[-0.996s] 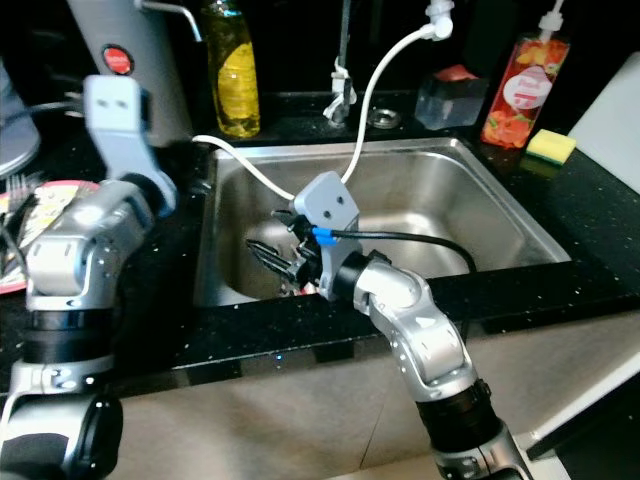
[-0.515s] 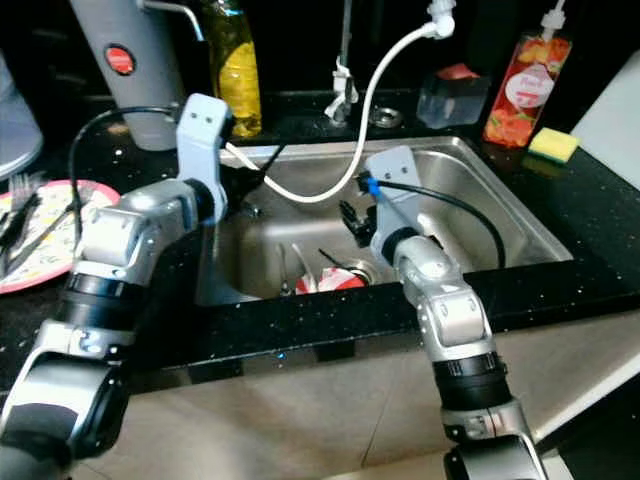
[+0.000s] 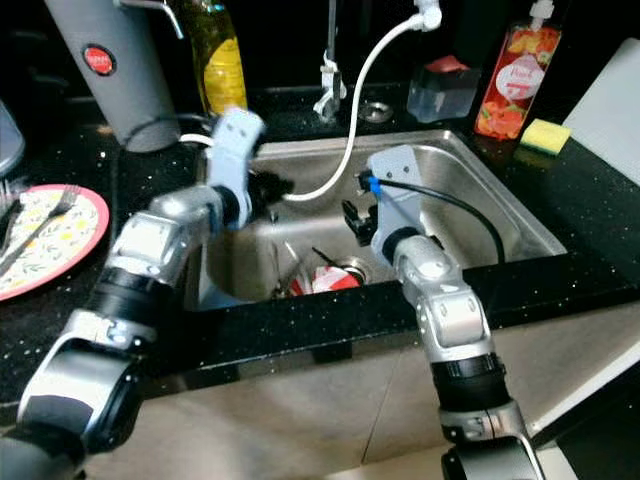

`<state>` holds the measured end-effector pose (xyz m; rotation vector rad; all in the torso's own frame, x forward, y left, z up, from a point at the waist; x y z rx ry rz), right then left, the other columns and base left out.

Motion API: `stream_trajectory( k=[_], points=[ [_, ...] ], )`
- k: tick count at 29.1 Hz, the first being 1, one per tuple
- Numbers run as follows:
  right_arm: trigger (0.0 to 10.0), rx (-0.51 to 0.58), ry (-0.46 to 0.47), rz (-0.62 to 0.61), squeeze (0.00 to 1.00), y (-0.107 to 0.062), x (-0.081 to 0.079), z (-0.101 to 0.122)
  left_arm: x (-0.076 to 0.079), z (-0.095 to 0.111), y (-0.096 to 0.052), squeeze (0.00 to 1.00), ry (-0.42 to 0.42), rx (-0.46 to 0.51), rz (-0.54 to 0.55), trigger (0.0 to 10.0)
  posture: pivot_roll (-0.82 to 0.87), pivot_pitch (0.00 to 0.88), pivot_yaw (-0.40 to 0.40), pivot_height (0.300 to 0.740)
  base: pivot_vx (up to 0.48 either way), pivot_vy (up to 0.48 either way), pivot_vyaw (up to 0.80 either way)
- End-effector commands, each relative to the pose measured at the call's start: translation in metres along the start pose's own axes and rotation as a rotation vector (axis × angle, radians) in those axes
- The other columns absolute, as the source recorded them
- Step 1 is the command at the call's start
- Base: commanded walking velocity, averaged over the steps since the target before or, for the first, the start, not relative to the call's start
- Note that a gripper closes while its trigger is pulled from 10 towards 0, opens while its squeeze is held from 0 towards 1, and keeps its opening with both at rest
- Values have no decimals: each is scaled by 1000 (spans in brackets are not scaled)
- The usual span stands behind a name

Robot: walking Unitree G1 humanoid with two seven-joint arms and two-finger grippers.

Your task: Kitchen organization

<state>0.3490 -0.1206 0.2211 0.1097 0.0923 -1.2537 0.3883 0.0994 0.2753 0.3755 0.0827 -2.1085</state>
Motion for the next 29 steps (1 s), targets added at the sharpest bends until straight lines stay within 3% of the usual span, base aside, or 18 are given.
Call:
stream_trajectory(
  k=[1,4,5,7,9,10,12,14,16,17,18,23,25,28,29],
  points=[
    [10000,63,2,-23,0,-1,3,10,-12,31,-5,0,-3,175,99,10000,19,0,14,740,0,0,0],
    [10000,90,-3,-38,0,0,3,14,-15,32,-8,0,-1,160,115,10000,19,0,14,740,0,0,0],
    [10000,126,-3,-51,0,0,4,19,-19,32,-12,0,49,160,178,10000,23,0,11,740,0,0,0],
    [10000,143,7,-52,0,0,4,22,-21,29,-13,0,67,132,204,10000,23,0,11,740,0,0,0],
    [10000,191,33,-42,0,-2,2,29,-23,5,-13,0,178,-72,234,10000,25,0,9,740,0,0,0],
    [10000,211,38,-33,0,-2,1,32,-27,-8,-16,0,184,-160,269,10000,29,0,5,740,0,0,0],
    [10000,222,39,-27,0,-2,0,34,-30,-15,-19,0,181,-208,293,10000,29,0,5,740,0,0,0],
    [10000,255,51,-4,0,-3,-4,39,-36,-20,-26,0,85,-221,357,10000,27,0,6,740,0,0,0],
    [10000,291,73,23,0,-5,-8,44,-52,-27,-37,0,72,-264,479,10000,39,0,0,740,0,0,0],
    [10000,291,73,23,0,-5,-8,44,-52,-27,-37,0,72,-264,479,10000,39,0,0,740,0,0,0],
    [10000,296,73,33,0,-5,-9,45,-67,-33,-47,0,37,-311,591,10000,39,0,0,740,0,0,0],
    [10000,292,69,32,0,-3,-10,43,-90,-45,-67,0,-15,-409,740,10000,46,0,1,740,0,0,0],
    [10000,285,66,26,0,-2,-10,41,-106,-56,-86,0,-47,-481,826,10000,50,0,5,740,0,0,0],
    [10000,285,66,27,0,-2,-10,40,-119,-65,-102,0,-100,-532,920,10000,50,0,5,740,0,0,0],
    [10000,286,67,27,0,-2,-10,40,-129,-72,-115,0,-120,-562,994,10000,53,0,7,740,0,0,0]
  ],
)
Point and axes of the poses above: a point about 5 cm out from each wrist's last joint towards the gripper, its own y axis pointing out of the wrist towards the gripper, its own z axis along the axis of the wrist's last joint, x = y × z, the point moved 1 cm from there along y, pointing out of the wrist towards the gripper, and after that the axes turned 14 degrees about y, right-handed, at the moved point
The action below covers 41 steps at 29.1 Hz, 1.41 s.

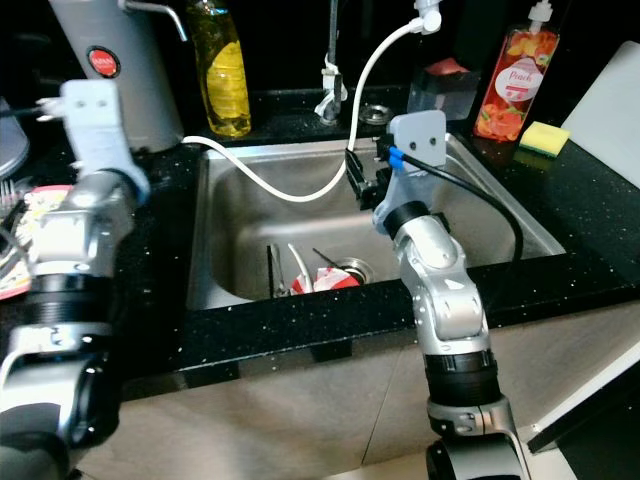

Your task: Kitchen organization

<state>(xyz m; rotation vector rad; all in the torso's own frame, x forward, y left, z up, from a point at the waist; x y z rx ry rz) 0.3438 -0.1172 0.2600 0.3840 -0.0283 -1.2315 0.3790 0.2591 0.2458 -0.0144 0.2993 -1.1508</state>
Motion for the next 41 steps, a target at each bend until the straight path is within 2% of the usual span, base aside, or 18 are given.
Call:
stream_trajectory(
  k=[1,3,8,9,10,12,15,20,23,25,26,28,31,34,35,38,41],
  points=[
    [10000,13,6,0,0,1,0,2,-20,-15,5,0,-4,-71,87,10000,53,0,7,740,0,0,0],
    [10000,14,7,1,0,1,0,1,-39,-23,8,0,-35,-110,181,10000,53,0,7,740,0,0,0],
    [10000,21,23,12,0,1,-1,1,-71,-36,10,0,-61,-165,302,10000,54,0,11,740,0,0,0],
    [10000,27,101,211,0,-6,-24,8,-86,-40,10,0,-67,-186,349,10000,56,0,14,740,0,0,0],
    [10000,23,132,329,0,-12,-38,11,-92,-42,9,0,-64,-193,368,10000,56,0,14,740,0,0,0],
    [10000,-5,147,486,0,-23,-57,12,-100,-44,8,0,-55,-201,392,10000,57,0,15,740,0,0,0],
    [10000,-76,101,612,0,-34,-73,3,-107,-49,6,0,-51,-220,412,10000,57,0,15,740,0,0,0],
    [10000,-110,71,622,0,-36,-75,-5,-105,-56,7,0,-77,-247,388,10000,64,0,12,740,0,0,0],
    [10000,-127,55,625,0,-36,-74,-9,-96,-61,9,0,-82,-259,324,10000,69,0,5,740,0,0,0],
    [10000,-127,55,625,0,-36,-74,-9,-96,-61,9,0,-82,-259,324,10000,69,0,5,740,0,0,0],
    [10000,-132,57,628,0,-36,-73,-8,-90,-61,9,0,-27,-254,305,10000,69,0,5,740,0,0,0],
    [10000,-135,59,630,0,-37,-73,-8,-88,-62,8,0,-3,-252,298,10000,69,0,5,740,0,0,0],
    [10000,-140,64,638,0,-39,-74,-8,-84,-66,8,0,95,-245,284,10000,71,0,12,740,0,0,0],
    [10000,-141,65,637,0,-40,-74,-9,-84,-61,7,0,139,-210,294,10000,71,0,12,740,0,0,0],
    [10000,-141,66,636,0,-40,-74,-9,-84,-56,7,0,178,-182,310,10000,71,0,12,740,0,0,0],
    [10000,-142,66,634,0,-40,-74,-9,-81,-44,6,0,202,-116,307,10000,71,0,12,740,0,0,0],
    [10000,-142,65,633,0,-40,-74,-9,-76,-44,6,0,190,-120,270,10000,73,0,13,740,0,0,0]
  ],
)
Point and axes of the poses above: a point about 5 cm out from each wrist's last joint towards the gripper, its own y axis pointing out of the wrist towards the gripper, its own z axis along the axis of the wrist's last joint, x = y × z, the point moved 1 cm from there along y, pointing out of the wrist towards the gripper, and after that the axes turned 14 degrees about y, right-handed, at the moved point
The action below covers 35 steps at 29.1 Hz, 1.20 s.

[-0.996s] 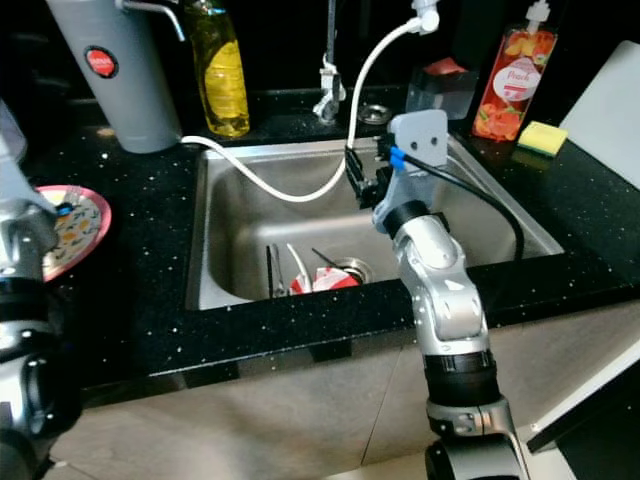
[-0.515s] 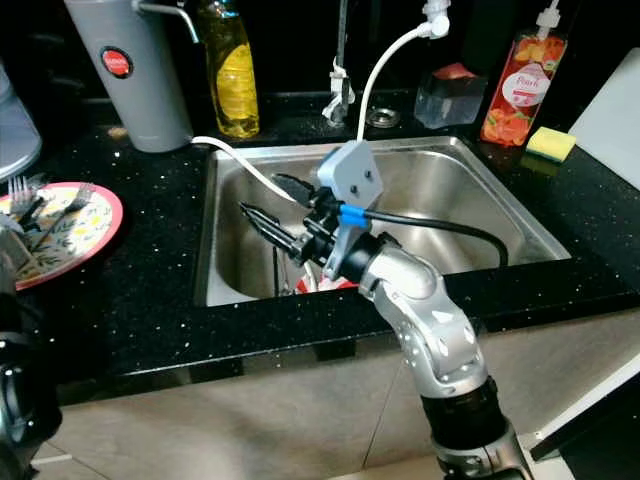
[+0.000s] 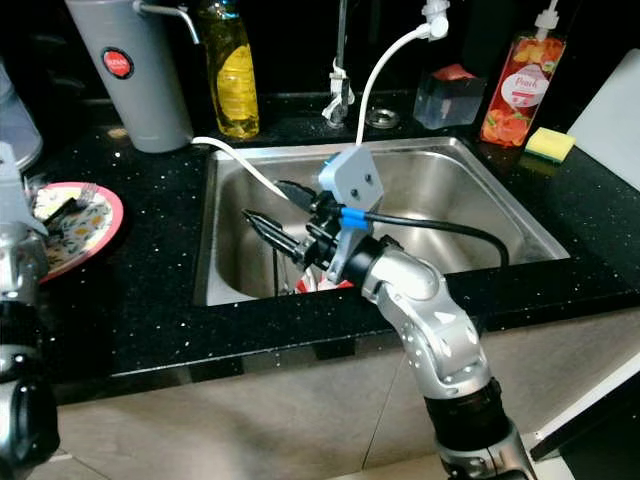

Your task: Kitchen organization

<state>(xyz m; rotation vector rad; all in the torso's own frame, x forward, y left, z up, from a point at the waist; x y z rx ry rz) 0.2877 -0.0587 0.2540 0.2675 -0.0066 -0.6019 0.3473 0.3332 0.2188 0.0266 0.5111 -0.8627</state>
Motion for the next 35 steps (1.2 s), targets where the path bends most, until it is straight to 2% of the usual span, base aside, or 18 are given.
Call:
stream_trajectory(
  k=[1,3,7,8,11,20,21,22,23,24,25,26,28,30,35],
  points=[
    [10000,-7,1,10,0,-1,-3,-1,-1,-2,0,0,1,-13,-25,10000,73,0,13,740,0,0,0],
    [10000,-8,1,7,0,-1,-2,-1,14,-4,-6,0,-11,-29,-126,10000,73,0,13,740,0,0,0],
    [10000,-10,5,7,0,-1,-3,-1,17,-3,-10,0,13,-11,-141,10000,73,0,13,740,0,0,0],
    [10000,-11,5,8,0,-1,-3,-2,18,-3,-10,0,3,-16,-147,10000,73,0,13,740,0,0,0],
    [10000,-12,6,8,0,-1,-2,-2,26,-12,-12,0,-111,-90,-207,10000,80,0,6,740,0,0,0],
    [10000,-12,10,5,0,-1,-1,-2,28,-27,-13,0,-183,-168,-232,10000,80,0,6,740,0,0,0],
    [10000,-12,10,5,0,-1,-2,-2,27,-30,-12,0,-202,-185,-231,7882,80,0,2,740,0,0,0],
    [10000,-12,10,6,0,-1,-2,-2,27,-32,-12,0,-213,-196,-230,7882,80,0,2,740,0,0,0],
    [10000,-12,10,6,0,-1,-2,-2,24,-32,-12,0,-223,-202,-212,8941,80,0,2,740,0,0,0],
    [10000,-12,10,6,0,-1,-2,-2,24,-32,-12,0,-223,-202,-212,8941,80,0,2,740,0,0,0],
    [10000,-11,10,6,0,-1,-2,-2,21,-29,-12,0,-204,-185,-197,10000,79,0,0,740,0,0,0],
    [10000,-11,10,6,0,-1,-1,-1,16,-24,-12,0,-161,-149,-164,10000,79,0,0,740,0,0,0],
    [10000,-11,10,5,0,-1,-1,-1,13,-20,-12,0,-144,-132,-142,10000,82,0,-3,740,0,0,0],
    [10000,-11,10,7,0,-1,-1,-1,1,-11,-11,0,-113,-89,-76,10000,82,0,-3,740,0,0,0],
    [10000,-10,11,7,0,0,-1,-1,-1,-11,-11,0,-115,-90,-73,10000,82,0,-3,740,0,0,0]
  ],
)
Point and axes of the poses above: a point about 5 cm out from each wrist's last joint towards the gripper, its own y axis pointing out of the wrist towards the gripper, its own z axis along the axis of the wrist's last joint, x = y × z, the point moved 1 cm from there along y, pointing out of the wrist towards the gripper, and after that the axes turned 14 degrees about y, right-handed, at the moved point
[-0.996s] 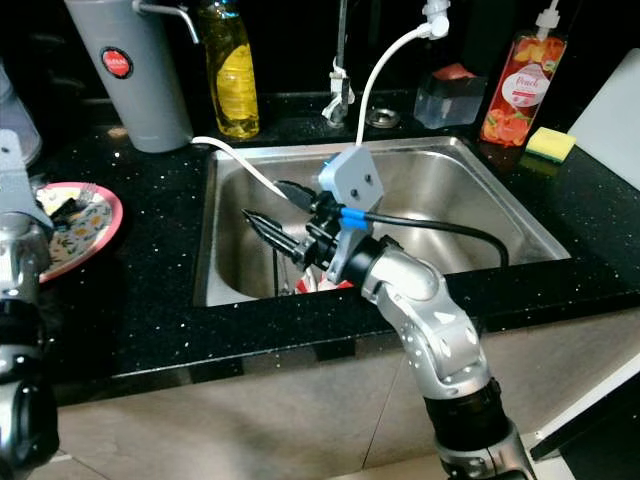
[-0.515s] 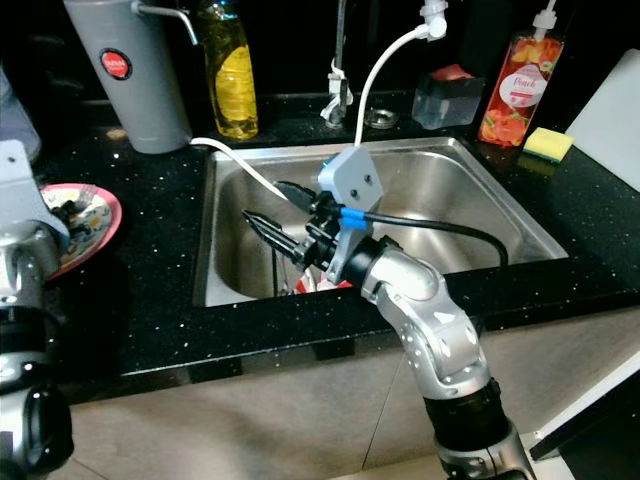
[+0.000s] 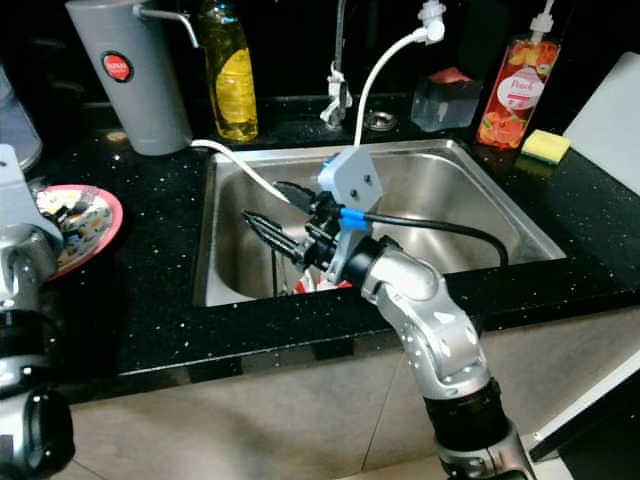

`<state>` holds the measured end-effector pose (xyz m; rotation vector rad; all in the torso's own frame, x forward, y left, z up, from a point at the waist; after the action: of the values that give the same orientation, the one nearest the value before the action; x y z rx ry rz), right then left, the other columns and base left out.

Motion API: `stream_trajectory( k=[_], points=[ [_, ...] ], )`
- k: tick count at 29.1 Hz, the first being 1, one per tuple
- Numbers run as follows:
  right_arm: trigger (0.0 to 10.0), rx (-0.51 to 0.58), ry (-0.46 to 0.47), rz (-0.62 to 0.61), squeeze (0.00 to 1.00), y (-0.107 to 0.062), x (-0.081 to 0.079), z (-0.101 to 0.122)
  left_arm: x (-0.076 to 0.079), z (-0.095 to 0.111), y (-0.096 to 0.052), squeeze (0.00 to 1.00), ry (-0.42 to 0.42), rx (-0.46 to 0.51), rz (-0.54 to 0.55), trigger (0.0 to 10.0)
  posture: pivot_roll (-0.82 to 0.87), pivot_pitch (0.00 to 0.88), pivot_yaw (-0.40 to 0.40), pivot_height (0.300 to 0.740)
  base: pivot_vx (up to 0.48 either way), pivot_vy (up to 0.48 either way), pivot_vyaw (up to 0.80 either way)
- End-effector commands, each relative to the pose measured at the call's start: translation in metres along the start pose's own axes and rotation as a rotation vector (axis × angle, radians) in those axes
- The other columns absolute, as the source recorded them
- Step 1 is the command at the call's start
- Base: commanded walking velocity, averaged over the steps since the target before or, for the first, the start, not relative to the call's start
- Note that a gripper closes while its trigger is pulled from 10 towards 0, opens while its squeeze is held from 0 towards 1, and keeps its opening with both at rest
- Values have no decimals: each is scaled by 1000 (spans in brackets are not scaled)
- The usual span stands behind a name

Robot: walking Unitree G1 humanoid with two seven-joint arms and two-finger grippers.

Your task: Kitchen organization

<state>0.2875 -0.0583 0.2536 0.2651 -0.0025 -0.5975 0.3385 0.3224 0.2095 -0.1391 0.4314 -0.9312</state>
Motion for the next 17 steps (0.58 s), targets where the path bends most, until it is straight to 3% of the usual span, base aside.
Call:
stream_trajectory(
  k=[1,12,13,14,15,17],
  points=[
    [10000,-7,7,3,0,-1,-1,-1,-7,-4,0,0,8,-10,24,10000,81,0,-2,740,0,0,0],
    [10000,-9,4,4,0,-1,-1,0,5,-25,2,0,-112,-119,-53,9529,78,0,-5,740,0,0,0],
    [10000,-9,4,4,0,-1,0,0,5,-25,2,0,-110,-118,-51,3294,78,0,-5,740,0,0,0],
    [10000,-9,4,4,0,-1,0,0,5,-25,2,0,-109,-117,-50,3294,78,0,-5,740,0,0,0],
    [10000,-9,4,4,0,-1,0,-1,5,-26,2,0,-109,-117,-49,0,78,0,-5,740,0,0,0],
    [10000,-10,4,5,0,-1,0,0,4,-26,2,0,-112,-115,-44,0,78,0,-7,740,0,0,0]
  ],
)
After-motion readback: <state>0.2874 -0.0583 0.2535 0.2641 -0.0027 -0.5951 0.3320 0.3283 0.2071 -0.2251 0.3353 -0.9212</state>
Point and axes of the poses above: a point about 5 cm out from each wrist's last joint towards the gripper, its own y axis pointing out of the wrist towards the gripper, its own z axis along the axis of the wrist's last joint, x = y × z, the point moved 1 cm from there along y, pointing out of the wrist towards the gripper, and after that the axes turned 14 degrees about y, right-handed, at the moved point
